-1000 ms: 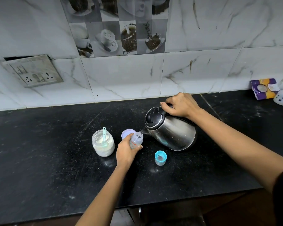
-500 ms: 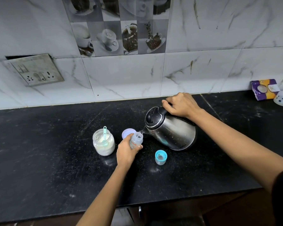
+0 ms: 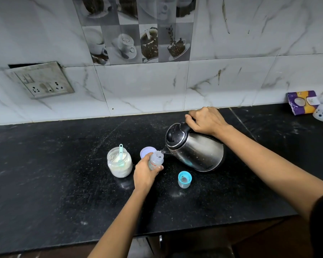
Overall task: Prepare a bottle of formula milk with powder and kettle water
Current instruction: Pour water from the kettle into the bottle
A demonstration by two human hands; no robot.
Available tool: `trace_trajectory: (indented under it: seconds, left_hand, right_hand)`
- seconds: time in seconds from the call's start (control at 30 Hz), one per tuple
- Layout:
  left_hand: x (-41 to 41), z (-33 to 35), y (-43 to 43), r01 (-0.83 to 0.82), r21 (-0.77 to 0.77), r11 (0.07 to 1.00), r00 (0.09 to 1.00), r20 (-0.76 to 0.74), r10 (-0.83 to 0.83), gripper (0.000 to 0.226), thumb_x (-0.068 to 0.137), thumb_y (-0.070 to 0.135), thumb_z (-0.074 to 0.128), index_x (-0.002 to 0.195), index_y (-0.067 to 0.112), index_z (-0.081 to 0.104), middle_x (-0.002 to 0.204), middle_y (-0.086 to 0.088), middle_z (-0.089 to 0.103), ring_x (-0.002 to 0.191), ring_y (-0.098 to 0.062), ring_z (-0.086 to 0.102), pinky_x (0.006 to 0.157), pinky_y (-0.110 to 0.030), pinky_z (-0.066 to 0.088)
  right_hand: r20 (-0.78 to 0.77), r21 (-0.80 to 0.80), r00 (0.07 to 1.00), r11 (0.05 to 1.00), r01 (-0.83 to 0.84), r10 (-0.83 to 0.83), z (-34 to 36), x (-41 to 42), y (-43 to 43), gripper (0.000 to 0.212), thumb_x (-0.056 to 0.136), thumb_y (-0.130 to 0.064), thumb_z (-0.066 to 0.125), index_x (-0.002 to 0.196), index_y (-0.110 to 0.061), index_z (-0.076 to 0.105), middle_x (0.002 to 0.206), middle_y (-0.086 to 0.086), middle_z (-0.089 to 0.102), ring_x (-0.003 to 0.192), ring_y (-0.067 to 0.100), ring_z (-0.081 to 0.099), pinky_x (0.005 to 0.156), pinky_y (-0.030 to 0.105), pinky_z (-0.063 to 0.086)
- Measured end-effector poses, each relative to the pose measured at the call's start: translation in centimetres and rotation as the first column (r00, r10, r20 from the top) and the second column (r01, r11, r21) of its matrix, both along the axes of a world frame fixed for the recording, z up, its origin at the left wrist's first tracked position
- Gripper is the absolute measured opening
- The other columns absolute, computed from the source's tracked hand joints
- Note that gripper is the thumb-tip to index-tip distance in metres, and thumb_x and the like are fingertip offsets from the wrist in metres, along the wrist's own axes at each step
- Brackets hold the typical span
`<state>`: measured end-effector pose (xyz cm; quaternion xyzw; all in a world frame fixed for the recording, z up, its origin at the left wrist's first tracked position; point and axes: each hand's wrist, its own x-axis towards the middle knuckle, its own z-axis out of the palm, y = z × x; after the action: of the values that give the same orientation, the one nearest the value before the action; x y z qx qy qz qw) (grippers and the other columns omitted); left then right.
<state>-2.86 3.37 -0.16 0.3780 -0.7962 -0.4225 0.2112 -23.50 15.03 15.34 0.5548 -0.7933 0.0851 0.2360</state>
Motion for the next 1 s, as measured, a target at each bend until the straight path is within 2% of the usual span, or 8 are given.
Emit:
trace_trajectory:
  seconds: [0.33, 0.5, 0.67, 0.83, 0.93, 1.0]
  left_hand:
    - [0.1, 0.1, 0.0, -0.011, 0.007, 1.0, 1.0, 0.009, 0.011, 0.058, 0.069, 0.029, 0.08, 0.122, 0.025, 0.057, 0.107, 0.009, 0.063, 0.094, -0.011, 0.055, 0.08, -0.025, 0.042]
    - [-0.1, 0.5, 0.1, -0.016, 0.02, 1.0, 1.0, 0.0, 0.016, 0.053, 0.068, 0.028, 0.081, 0.117, 0.028, 0.059, 0.097, 0.013, 0.062, 0.09, -0.011, 0.057, 0.075, -0.024, 0.041]
    - [-0.4, 0.4, 0.3, -0.007, 0.022, 1.0, 1.0, 0.013, 0.007, 0.054, 0.067, 0.032, 0.08, 0.116, 0.03, 0.059, 0.096, 0.011, 0.064, 0.089, -0.013, 0.06, 0.079, -0.03, 0.049]
    - [-0.8, 0.7, 0.5, 0.014, 0.023, 1.0, 1.0, 0.01, -0.014, 0.048, 0.069, 0.03, 0.08, 0.112, 0.031, 0.059, 0.088, 0.013, 0.062, 0.081, -0.01, 0.06, 0.075, -0.03, 0.05]
    - [-1.1, 0.8, 0.7, 0.023, 0.027, 0.999, 1.0, 0.005, -0.024, 0.047, 0.069, 0.029, 0.08, 0.112, 0.029, 0.059, 0.083, 0.016, 0.058, 0.081, -0.01, 0.06, 0.074, -0.029, 0.049]
    - [-1.4, 1.1, 1.0, 0.03, 0.03, 0.999, 1.0, -0.003, -0.03, 0.048, 0.07, 0.03, 0.08, 0.113, 0.029, 0.058, 0.083, 0.017, 0.057, 0.081, -0.01, 0.059, 0.072, -0.027, 0.046]
  right_hand:
    - [0.024, -0.018, 1.0, 1.0, 0.021, -0.02, -0.2, -0.2, 0.0, 0.062, 0.082, -0.046, 0.015, 0.068, -0.004, 0.059, 0.062, 0.021, 0.063, 0.061, 0.039, 0.06, 0.055, 0.03, 0.029]
    - [0.029, -0.014, 0.999, 0.999, 0.045, -0.044, -0.3, -0.5, 0.1, 0.062, 0.082, -0.046, 0.016, 0.07, -0.005, 0.06, 0.063, 0.021, 0.064, 0.063, 0.039, 0.06, 0.056, 0.03, 0.03]
    - [0.054, -0.03, 0.997, 0.998, 0.05, -0.048, -0.3, -1.1, 0.9, 0.063, 0.08, -0.048, 0.015, 0.068, -0.006, 0.059, 0.062, 0.021, 0.063, 0.061, 0.039, 0.059, 0.055, 0.03, 0.031]
    - [0.099, -0.069, 0.993, 0.995, 0.067, -0.06, -0.3, -1.6, 1.7, 0.055, 0.082, -0.046, 0.02, 0.062, -0.008, 0.056, 0.056, 0.02, 0.06, 0.056, 0.038, 0.058, 0.053, 0.029, 0.032]
    - [0.144, -0.09, 0.988, 0.993, 0.071, -0.058, -0.3, -1.9, 2.3, 0.044, 0.082, -0.046, 0.02, 0.059, -0.018, 0.045, 0.053, 0.017, 0.058, 0.053, 0.036, 0.057, 0.052, 0.028, 0.031]
    - [0.16, -0.104, 0.985, 0.991, 0.081, -0.064, -0.4, -2.2, 2.7, 0.046, 0.081, -0.046, 0.021, 0.059, -0.016, 0.047, 0.053, 0.016, 0.058, 0.053, 0.035, 0.056, 0.052, 0.028, 0.03]
